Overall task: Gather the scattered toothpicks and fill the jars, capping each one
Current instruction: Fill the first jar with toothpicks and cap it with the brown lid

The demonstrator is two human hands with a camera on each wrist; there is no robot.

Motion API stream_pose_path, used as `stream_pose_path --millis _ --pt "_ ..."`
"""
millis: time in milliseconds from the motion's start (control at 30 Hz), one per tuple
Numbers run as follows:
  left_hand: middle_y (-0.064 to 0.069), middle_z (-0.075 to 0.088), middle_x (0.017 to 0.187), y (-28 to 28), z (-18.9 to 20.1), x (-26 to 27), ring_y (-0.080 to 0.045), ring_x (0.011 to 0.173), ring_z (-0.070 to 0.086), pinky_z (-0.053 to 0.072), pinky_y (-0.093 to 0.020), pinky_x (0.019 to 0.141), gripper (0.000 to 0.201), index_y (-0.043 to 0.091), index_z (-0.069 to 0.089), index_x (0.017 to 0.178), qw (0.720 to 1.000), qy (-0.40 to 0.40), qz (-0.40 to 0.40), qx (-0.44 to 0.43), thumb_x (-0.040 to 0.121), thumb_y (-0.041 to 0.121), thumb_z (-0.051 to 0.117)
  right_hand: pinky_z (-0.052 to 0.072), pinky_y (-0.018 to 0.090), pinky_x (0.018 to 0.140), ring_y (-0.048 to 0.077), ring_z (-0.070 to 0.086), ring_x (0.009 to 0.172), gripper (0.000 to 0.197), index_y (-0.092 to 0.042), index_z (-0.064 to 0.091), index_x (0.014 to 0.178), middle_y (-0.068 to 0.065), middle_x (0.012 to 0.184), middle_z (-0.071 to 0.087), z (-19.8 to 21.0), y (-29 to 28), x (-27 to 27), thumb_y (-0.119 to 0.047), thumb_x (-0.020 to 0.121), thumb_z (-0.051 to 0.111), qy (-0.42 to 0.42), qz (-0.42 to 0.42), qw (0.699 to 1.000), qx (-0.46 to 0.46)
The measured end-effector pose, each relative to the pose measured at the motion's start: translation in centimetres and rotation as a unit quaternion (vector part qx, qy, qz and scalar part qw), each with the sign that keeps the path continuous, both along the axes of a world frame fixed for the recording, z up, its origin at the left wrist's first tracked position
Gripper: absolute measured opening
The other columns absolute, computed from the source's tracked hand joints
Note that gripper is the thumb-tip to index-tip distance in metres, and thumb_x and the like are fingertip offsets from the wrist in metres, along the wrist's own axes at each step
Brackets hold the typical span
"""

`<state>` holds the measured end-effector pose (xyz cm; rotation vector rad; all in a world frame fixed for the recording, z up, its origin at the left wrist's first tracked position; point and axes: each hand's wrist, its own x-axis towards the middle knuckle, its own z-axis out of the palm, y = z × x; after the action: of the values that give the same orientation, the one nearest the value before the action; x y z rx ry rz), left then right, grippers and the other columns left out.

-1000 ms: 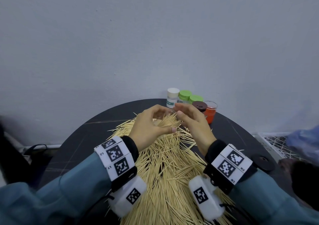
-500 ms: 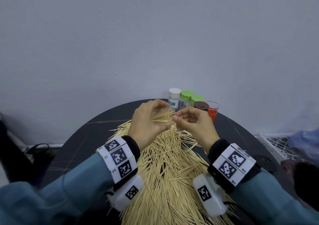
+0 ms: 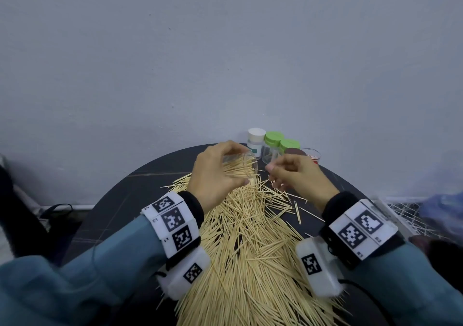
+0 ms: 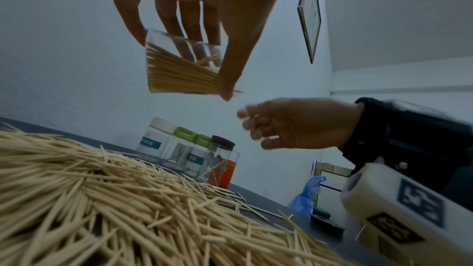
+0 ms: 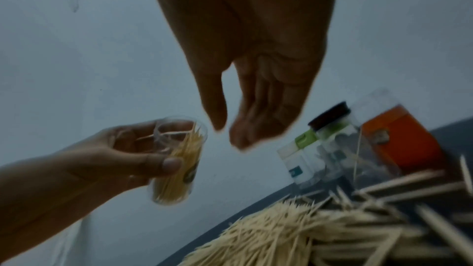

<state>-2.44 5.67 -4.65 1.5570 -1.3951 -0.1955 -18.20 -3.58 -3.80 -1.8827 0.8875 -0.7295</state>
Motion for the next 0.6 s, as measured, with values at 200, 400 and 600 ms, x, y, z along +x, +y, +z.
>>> stream_pose_path --millis 200,400,600 --pt "0.014 0.063 0.106 0.0 -0.1 0.0 0.002 0.099 0.056 0.034 0.004 0.077 0.053 0.026 0.063 0.105 1.000 0.009 -0.008 0.020 0.060 0.014 0.086 0.047 0.026 0.086 0.015 0.057 0.096 0.056 -0.011 0.058 0.113 0.000 0.107 0.061 1.2 1.2 -1.6 -0.052 0.076 0.067 0.531 0.089 0.841 -0.047" --pt "0.014 0.065 0.104 0.1 -0.4 -0.4 0.002 0.099 0.057 0.037 -0.002 0.080 0.052 0.026 0.063 0.104 0.999 0.009 -0.022 0.027 0.060 0.015 0.087 0.045 0.031 0.084 0.018 0.055 0.095 0.068 -0.009 0.054 0.113 0.002 0.104 0.059 -0.1 2.8 -0.7 -0.059 0.069 0.069 0.614 0.107 0.781 -0.047" --pt "0.013 0.065 0.104 0.0 -0.5 -0.5 0.000 0.100 0.057 0.035 0.000 0.080 0.052 0.025 0.064 0.105 0.999 0.002 -0.024 0.030 0.060 0.015 0.087 0.041 0.028 0.078 0.016 0.049 0.094 0.059 -0.009 0.048 0.124 0.003 0.111 0.055 -0.3 3.6 -0.3 -0.040 0.078 0.070 0.608 0.114 0.782 -0.066"
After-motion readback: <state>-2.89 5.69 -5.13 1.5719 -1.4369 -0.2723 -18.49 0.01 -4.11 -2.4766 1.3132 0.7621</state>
